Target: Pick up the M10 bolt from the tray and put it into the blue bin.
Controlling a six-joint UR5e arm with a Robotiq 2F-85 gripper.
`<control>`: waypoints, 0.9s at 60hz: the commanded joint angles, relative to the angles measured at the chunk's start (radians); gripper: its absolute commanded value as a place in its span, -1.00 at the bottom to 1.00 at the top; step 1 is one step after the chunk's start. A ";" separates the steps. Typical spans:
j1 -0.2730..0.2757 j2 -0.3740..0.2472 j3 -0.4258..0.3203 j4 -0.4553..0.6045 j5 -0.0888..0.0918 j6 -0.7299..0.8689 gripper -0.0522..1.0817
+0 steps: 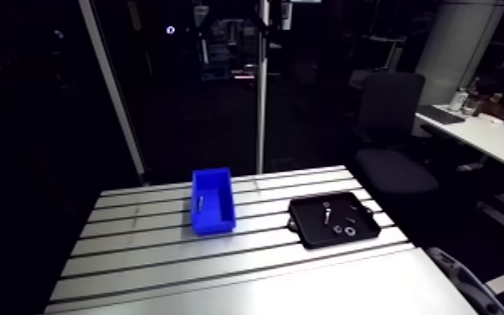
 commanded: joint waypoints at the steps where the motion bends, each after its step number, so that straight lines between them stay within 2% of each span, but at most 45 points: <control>1: -0.003 0.001 -0.002 0.001 -0.006 -0.002 -0.90; 36: -0.092 -0.008 0.011 -0.001 -0.008 -0.001 -0.90; 47: -0.143 -0.008 0.016 -0.001 0.001 0.009 -0.90; 54: -0.168 -0.008 0.024 -0.002 -0.003 0.031 -0.90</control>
